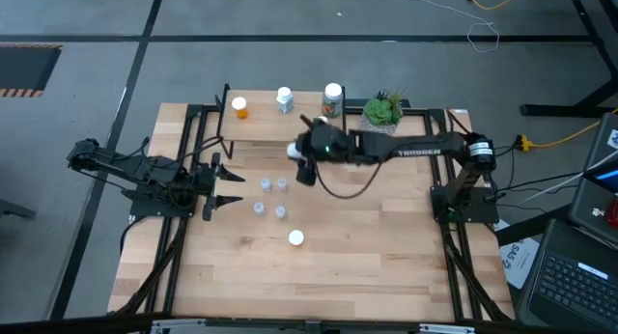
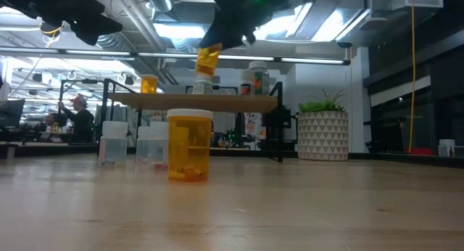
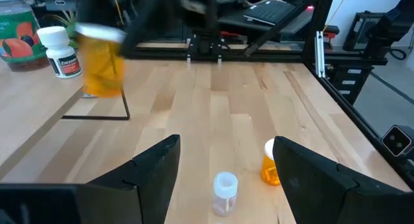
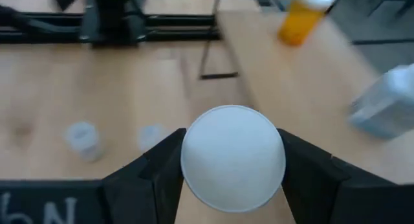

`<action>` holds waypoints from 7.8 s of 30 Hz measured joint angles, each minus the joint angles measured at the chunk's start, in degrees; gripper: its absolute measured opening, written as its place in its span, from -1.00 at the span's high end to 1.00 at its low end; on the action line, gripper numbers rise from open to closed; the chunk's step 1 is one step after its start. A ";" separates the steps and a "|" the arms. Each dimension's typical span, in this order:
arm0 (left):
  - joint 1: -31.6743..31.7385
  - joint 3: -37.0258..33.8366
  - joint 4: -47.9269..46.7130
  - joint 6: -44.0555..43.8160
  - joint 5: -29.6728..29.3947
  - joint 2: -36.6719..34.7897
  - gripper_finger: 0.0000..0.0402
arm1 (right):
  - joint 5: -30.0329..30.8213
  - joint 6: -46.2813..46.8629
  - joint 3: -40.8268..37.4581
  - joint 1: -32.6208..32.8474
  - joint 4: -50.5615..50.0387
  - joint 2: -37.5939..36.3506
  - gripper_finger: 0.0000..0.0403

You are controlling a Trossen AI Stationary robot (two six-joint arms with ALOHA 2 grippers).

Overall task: Pick and place medicine bottles onto shelf by color
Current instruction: Put the orange pill bottle on the shelf

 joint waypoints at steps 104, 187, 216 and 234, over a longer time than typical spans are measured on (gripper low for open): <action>0.00 -0.01 0.05 -1.72 -0.37 0.00 -0.21 | 1.49 16.83 -2.63 26.78 2.98 8.97 -0.35; 0.00 -0.01 -2.07 -1.72 -0.41 0.02 -0.21 | 4.39 19.30 -2.58 25.01 1.20 17.48 -0.54; 0.00 -0.02 -2.36 -1.89 -0.39 0.02 -0.21 | 2.52 21.01 -2.57 24.96 4.67 20.24 -0.39; 0.00 -0.02 -2.49 -1.87 -0.39 0.02 -0.21 | 3.54 22.73 -2.58 24.87 5.40 20.24 -0.06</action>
